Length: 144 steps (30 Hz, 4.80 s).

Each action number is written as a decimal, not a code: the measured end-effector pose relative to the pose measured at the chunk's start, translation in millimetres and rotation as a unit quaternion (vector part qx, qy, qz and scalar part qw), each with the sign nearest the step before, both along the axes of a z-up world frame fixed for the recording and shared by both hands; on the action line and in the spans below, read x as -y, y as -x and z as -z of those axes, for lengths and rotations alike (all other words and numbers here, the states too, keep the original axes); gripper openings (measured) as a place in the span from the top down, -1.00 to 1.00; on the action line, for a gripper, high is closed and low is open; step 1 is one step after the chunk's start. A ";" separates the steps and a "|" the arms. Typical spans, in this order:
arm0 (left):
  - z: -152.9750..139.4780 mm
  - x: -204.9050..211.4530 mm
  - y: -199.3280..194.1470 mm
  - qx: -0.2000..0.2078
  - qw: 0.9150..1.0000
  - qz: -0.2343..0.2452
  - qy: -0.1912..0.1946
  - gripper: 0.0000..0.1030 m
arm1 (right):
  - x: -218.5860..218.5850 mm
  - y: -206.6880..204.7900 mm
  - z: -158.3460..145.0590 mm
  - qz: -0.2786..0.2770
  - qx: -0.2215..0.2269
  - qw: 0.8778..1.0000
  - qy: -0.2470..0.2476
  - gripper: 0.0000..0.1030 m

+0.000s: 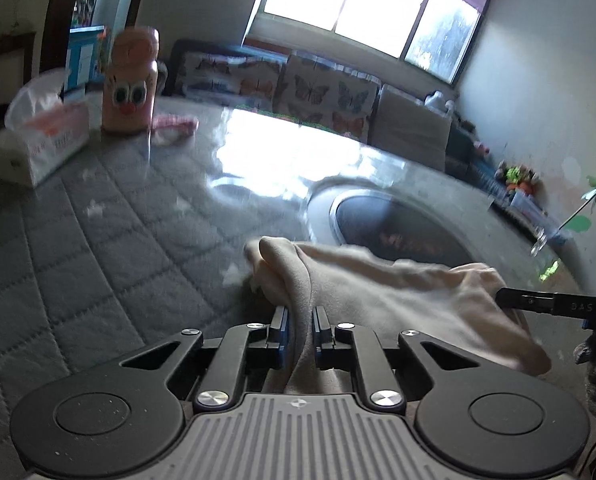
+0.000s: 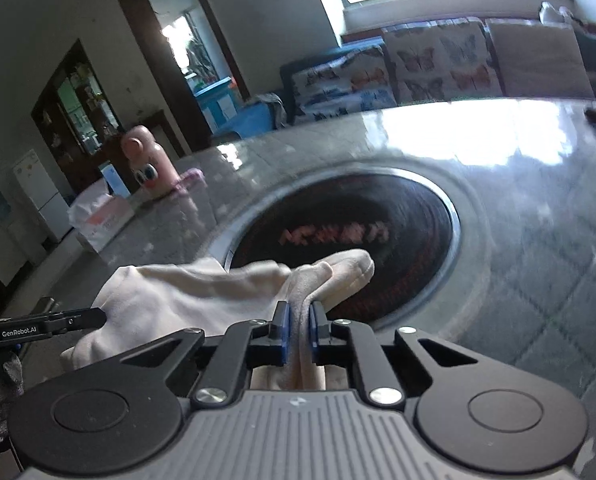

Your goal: Fold clothes

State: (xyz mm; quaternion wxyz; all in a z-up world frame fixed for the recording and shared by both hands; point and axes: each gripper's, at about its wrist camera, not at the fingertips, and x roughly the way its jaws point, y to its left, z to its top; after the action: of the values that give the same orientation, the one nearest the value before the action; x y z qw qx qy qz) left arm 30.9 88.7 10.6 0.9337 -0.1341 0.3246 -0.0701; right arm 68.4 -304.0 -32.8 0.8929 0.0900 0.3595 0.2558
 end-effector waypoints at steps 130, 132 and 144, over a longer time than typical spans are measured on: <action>-16.7 -79.2 -8.8 0.011 0.986 -0.133 -0.100 -1.00 | -231.6 -6.2 -0.6 -0.227 0.107 0.961 0.113 -0.90; -14.7 -74.7 -0.9 0.009 0.985 -0.137 -0.102 -1.00 | -226.2 -2.1 0.3 -0.218 0.100 0.965 0.106 -0.94; -1.1 -59.5 44.7 -0.005 0.982 -0.159 -0.101 -1.00 | -206.0 21.0 8.7 -0.181 0.075 0.976 0.090 -1.00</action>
State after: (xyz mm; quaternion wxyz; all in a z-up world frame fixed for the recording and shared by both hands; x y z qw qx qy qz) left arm -13.7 148.2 11.6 0.9401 -0.0896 0.3088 0.1128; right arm 47.4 -98.0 -41.5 0.8605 -0.0766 0.3236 0.3860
